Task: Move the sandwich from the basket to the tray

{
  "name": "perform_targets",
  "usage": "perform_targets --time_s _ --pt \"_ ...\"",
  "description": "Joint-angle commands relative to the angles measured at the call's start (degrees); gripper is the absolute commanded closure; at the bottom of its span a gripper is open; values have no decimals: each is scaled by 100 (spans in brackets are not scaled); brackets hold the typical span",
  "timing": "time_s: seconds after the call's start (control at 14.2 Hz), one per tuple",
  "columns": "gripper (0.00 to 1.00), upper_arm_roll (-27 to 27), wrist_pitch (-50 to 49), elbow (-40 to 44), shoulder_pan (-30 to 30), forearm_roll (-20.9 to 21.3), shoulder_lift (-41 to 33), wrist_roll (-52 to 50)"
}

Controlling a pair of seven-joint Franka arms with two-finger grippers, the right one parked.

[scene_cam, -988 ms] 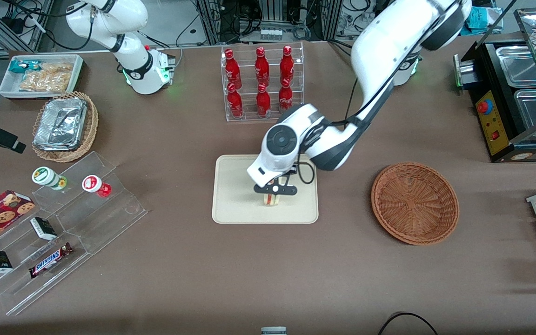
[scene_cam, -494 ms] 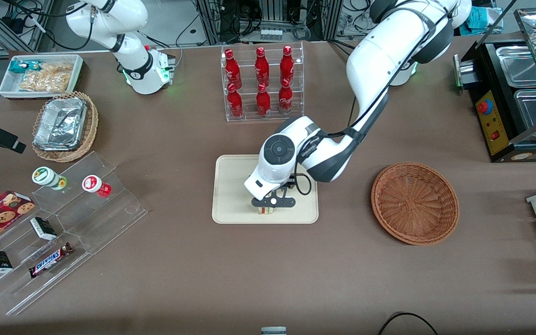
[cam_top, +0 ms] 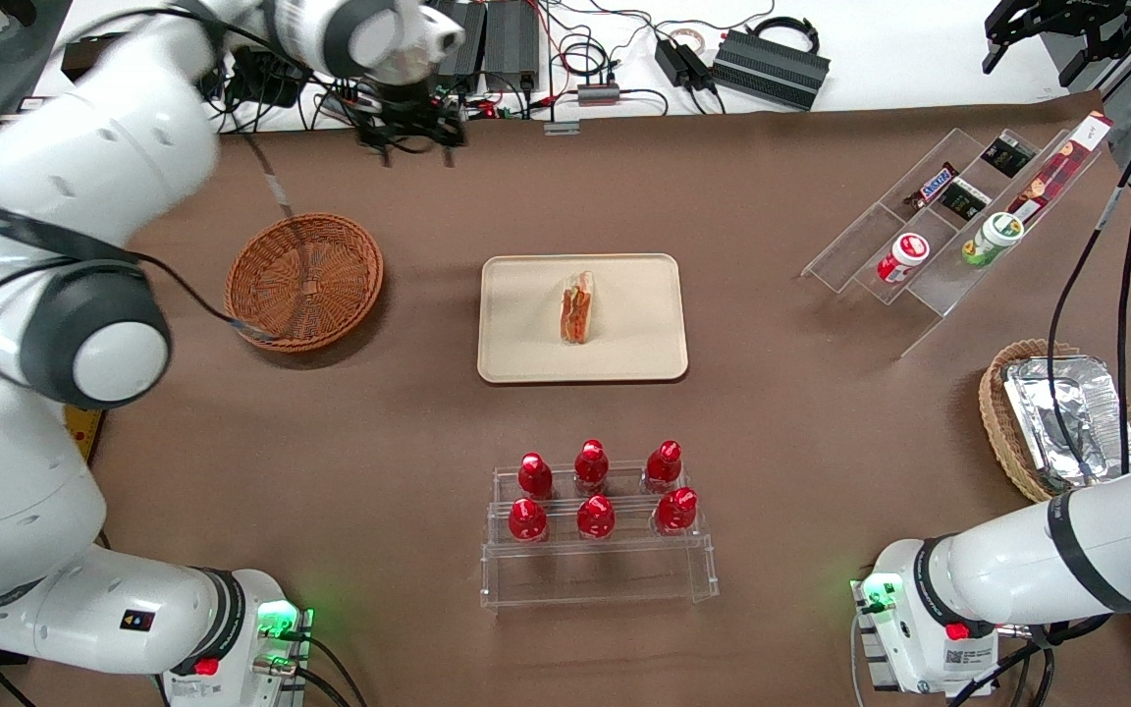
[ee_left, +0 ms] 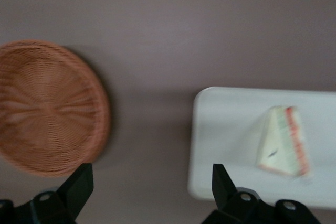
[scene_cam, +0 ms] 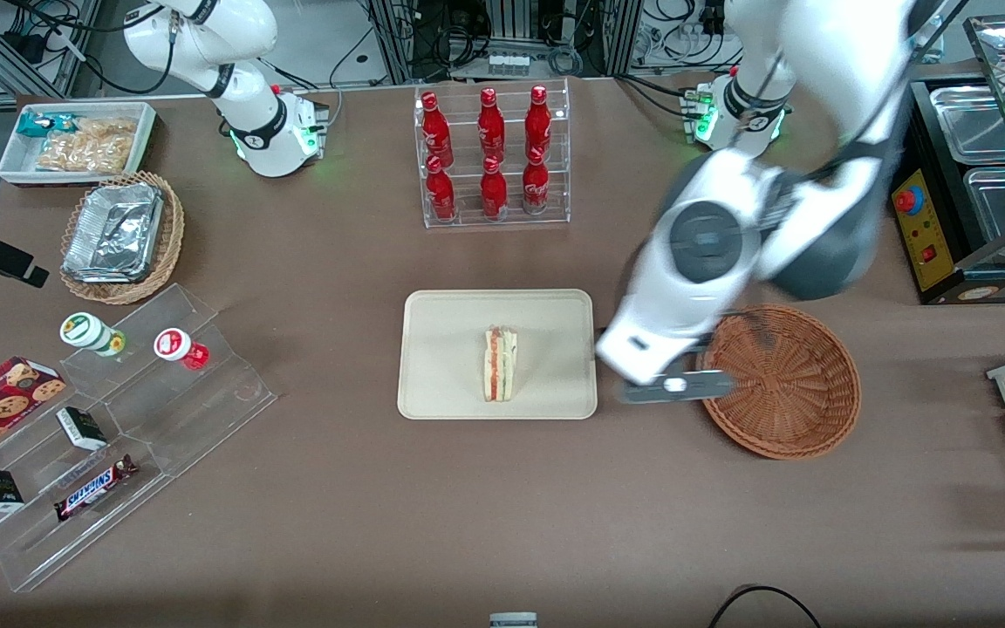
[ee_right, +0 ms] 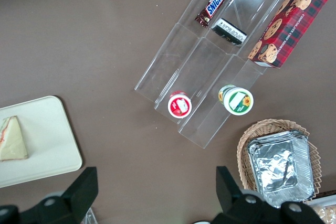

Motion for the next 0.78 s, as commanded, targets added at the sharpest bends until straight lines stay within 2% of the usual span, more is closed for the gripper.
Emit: perform_targets --time_s 0.0,0.21,0.35,0.42,0.71 --pt "0 -42 -522 -424 702 -162 -585 1376" --pt "0 -77 -796 -442 1476 -346 -937 1829" --pt "0 -68 -1102 -450 1705 -504 -1297 2022" --pt "0 -68 -1417 -450 1811 -644 -1533 2058" --pt "0 -60 -1930 -914 1768 -672 -2439 1673"
